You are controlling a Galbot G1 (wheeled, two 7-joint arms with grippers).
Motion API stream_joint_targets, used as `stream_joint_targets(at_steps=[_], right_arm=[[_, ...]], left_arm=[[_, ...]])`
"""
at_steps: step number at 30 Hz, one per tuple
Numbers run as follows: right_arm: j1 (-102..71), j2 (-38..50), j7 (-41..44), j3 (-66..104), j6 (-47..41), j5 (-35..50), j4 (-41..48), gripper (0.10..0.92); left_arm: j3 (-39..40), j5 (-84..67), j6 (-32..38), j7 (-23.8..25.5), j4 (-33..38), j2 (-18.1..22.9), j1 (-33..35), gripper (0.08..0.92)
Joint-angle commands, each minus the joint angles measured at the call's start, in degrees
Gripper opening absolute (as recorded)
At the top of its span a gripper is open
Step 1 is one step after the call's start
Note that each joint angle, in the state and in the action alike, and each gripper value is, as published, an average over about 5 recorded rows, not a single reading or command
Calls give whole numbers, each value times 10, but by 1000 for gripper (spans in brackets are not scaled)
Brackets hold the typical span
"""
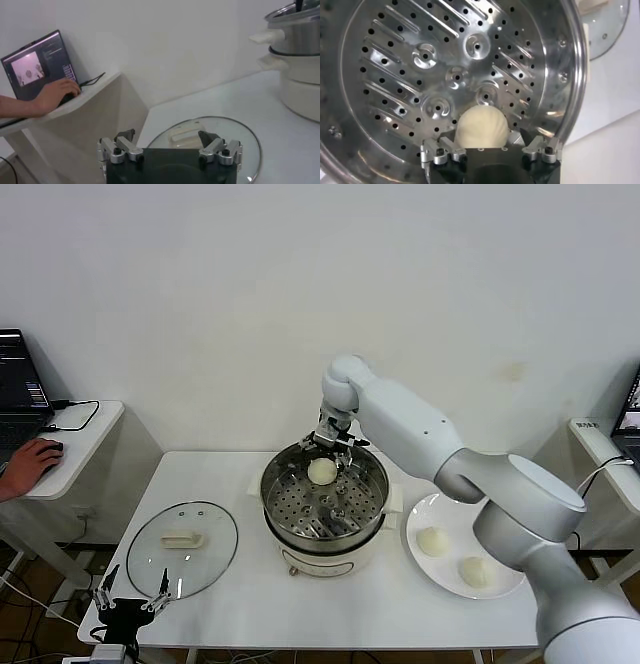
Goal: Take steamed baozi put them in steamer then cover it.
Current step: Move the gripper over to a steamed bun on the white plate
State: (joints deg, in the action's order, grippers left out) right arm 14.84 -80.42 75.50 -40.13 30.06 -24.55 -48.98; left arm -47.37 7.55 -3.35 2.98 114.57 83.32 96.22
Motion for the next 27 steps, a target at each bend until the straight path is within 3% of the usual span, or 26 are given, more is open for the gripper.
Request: stream_joint_targets(at_steps=[1,7,16,21,27], right_arm=[[78,103,8,-55,-138,209,-106,823],[159,206,-3,-93,-286,310,-170,823],[146,334,18,-92,-564,346,-241,823],[112,387,30,-77,-609,310,-269,823],[54,446,39,-63,-598,242,-317,823]], left_arm=[[0,1,-1,1,3,0,1,823],[3,1,-1,2,4,-1,1,823],[10,-1,-3,4,14,-3,4,823],[13,-1,-5,6,22,-6,10,823],[14,-4,-11,7,39,0,15,823]])
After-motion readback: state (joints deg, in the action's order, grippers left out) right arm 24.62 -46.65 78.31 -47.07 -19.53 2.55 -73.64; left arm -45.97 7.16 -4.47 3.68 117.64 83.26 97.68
